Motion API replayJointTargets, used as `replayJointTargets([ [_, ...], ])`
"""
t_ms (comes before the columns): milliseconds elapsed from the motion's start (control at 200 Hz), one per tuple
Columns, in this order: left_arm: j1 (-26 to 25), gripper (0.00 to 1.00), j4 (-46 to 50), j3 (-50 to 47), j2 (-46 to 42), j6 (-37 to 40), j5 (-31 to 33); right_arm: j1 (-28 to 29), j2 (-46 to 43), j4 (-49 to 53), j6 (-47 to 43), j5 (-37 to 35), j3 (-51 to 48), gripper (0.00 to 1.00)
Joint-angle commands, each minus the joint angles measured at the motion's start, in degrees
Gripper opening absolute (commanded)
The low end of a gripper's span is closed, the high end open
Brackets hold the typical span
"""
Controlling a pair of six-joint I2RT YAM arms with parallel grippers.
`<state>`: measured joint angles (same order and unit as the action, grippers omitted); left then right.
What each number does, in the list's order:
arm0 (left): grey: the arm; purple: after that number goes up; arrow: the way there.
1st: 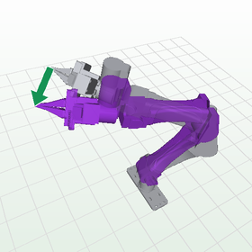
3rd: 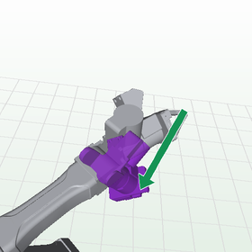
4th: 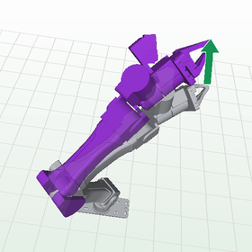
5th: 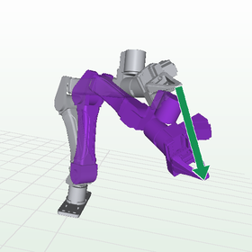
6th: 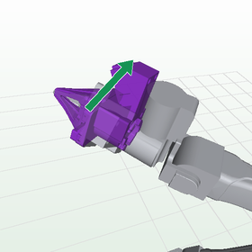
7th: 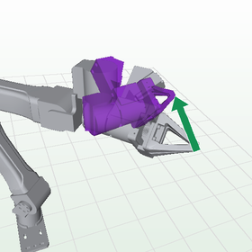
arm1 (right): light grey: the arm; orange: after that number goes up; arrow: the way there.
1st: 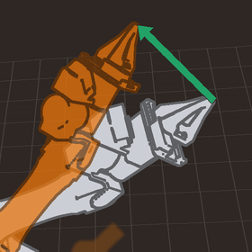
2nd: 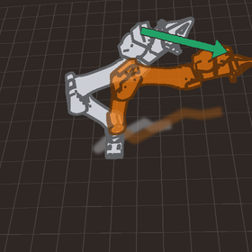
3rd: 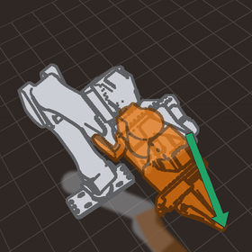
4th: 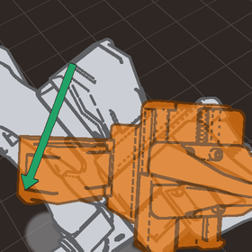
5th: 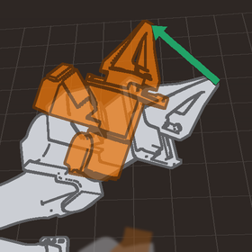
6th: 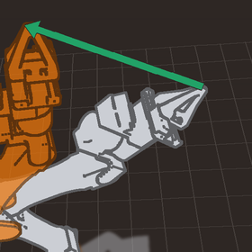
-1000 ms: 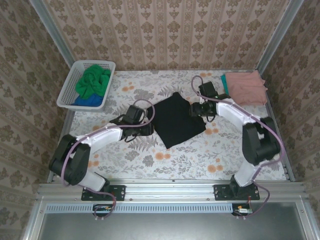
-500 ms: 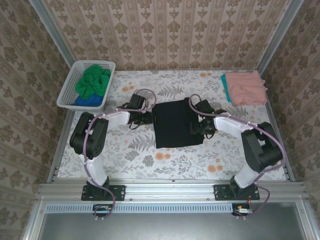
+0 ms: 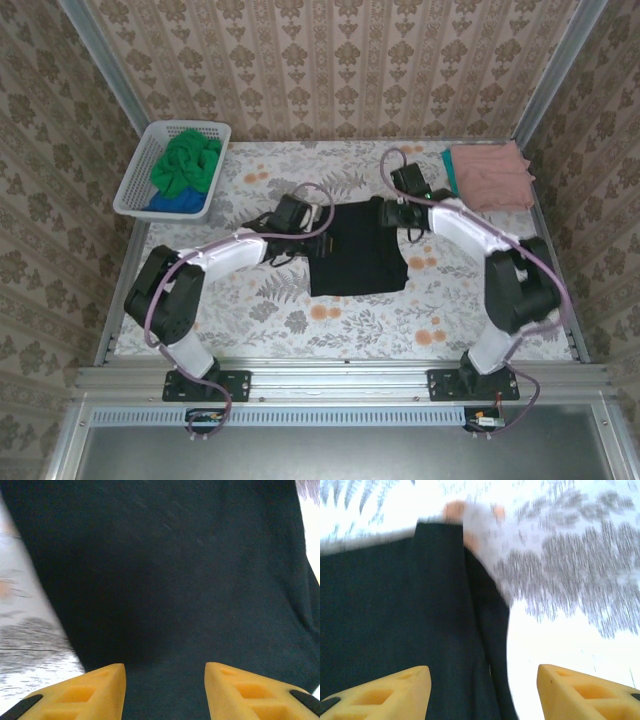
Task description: Fold and stack the t-shirts
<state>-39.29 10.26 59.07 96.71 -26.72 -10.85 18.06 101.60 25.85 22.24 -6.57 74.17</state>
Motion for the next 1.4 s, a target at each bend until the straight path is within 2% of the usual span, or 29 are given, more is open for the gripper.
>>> replayJointTargets([
  [0, -1.06, 0.46, 1.83, -0.96, 2.82, 0.64, 1.52, -1.64, 8.62, 1.16, -2.02, 5.49, 7.59, 0.59],
  [155, -1.28, 0.45, -0.43, -7.67, 3.16, -0.8, 1.77, -4.62, 17.39, 3.55, -2.69, 6.44, 15.12, 0.57],
  [380, -1.32, 0.45, -2.5, -11.91, 3.54, -2.09, 1.69, -9.91, 17.2, 4.56, -3.16, 8.01, 16.62, 0.38],
  [495, -1.27, 0.45, -3.4, -11.72, 3.57, -2.29, 0.76, -10.04, 11.32, 4.06, -2.97, 10.06, 12.2, 0.39],
  [650, -1.27, 0.45, -3.71, -11.01, 3.49, -2.45, -0.16, -7.16, 0.98, -5.42, -0.15, 16.81, -2.91, 0.55],
  [745, -1.33, 0.45, -3.76, -10.41, 3.66, -2.25, -0.84, -5.21, -1.17, -8.37, 1.2, 17.21, -9.74, 0.59],
  [925, -1.31, 0.45, -3.28, -10.21, 4.16, -1.95, -0.15, -5.02, -1.74, -13.22, 3.82, 18.32, -18.04, 0.6],
  [1015, -1.2, 0.45, -3.67, -9.88, 4.81, -2.26, -0.29, -4.5, -0.93, -13.45, 3.61, 20.06, -18.77, 0.59],
  [1140, -1.23, 0.45, -4.63, -9.42, 5.3, -3.16, -0.81, -2.95, -0.95, -13.93, 3.63, 18.45, -20.03, 0.59],
  [1255, -1.3, 0.45, -4.55, -9.49, 4.71, -3.7, -0.73, -1.72, -0.44, -14.29, 3.99, 17.21, -20.14, 0.55],
  [1320, -1.18, 0.45, -4.43, -10.23, 3.68, -4.01, -0.02, -0.77, -0.28, -14.99, 4.58, 17.29, -20.36, 0.5],
  [1390, -0.71, 0.43, -5.06, -11.96, 1.32, -5.51, 1.65, 0.98, -0.75, -15.58, 5.03, 17.06, -20.73, 0.49],
])
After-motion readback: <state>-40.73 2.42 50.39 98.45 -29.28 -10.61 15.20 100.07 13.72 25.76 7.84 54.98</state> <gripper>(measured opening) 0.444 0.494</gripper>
